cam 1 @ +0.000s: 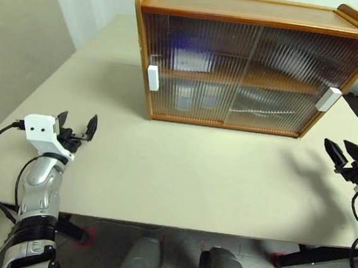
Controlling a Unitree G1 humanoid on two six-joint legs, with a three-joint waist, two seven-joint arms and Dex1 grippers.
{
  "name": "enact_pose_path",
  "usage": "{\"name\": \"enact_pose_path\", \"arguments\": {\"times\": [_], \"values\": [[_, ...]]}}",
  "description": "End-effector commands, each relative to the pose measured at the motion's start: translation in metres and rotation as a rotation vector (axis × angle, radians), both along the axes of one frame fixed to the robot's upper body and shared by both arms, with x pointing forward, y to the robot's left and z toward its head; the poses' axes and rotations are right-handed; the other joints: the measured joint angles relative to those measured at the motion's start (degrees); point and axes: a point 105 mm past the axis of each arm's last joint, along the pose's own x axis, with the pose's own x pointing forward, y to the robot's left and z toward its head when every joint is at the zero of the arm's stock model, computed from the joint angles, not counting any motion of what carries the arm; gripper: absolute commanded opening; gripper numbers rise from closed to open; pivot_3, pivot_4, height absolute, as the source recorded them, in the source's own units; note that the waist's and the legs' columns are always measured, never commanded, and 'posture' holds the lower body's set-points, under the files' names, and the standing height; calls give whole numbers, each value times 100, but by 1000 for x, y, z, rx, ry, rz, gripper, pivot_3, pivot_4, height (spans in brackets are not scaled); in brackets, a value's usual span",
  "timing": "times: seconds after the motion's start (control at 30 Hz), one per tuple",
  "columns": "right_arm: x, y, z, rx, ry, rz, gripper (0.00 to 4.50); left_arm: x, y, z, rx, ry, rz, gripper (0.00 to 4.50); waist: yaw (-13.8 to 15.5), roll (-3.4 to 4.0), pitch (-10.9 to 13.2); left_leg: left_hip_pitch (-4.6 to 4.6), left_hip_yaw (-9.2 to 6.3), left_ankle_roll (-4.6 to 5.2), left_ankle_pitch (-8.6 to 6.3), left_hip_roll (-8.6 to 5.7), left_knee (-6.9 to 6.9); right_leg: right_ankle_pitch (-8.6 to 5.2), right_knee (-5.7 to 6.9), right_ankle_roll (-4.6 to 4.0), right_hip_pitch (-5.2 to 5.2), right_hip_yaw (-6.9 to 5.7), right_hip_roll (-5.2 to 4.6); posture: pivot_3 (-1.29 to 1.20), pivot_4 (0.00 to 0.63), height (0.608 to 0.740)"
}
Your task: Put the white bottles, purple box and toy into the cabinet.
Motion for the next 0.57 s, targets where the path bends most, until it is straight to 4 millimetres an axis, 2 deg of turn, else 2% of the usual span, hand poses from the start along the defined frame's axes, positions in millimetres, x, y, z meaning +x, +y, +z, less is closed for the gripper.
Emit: {"name": "enact_pose_path", "arguments": {"times": [0.03, 0.4, 0.57], "values": [[-2, -14, 4, -30, 3, -75, 4452, 1, -13, 0, -13, 13, -14, 4500, 21, 0, 0, 0, 1, 0, 0, 0, 0, 0, 0, 0, 0, 1, 1, 257, 1, 740], [-3, -18, 7, -20, -28, -108, 4452, 2, -42, 17, -15, -11, -28, 4500, 36, -3, -1, -3, 1, 15, 9, -2, 2, 1, -1, 4, 2, 8, 37, 263, 0, 740], [1, -12, 6, -17, -38, -103, 4452, 3, -43, 17, -5, -3, -38, 4500, 37, -3, -1, -2, 0, 17, 10, -1, 2, 1, -1, 3, 2, 9, 43, 260, 0, 740]]}}
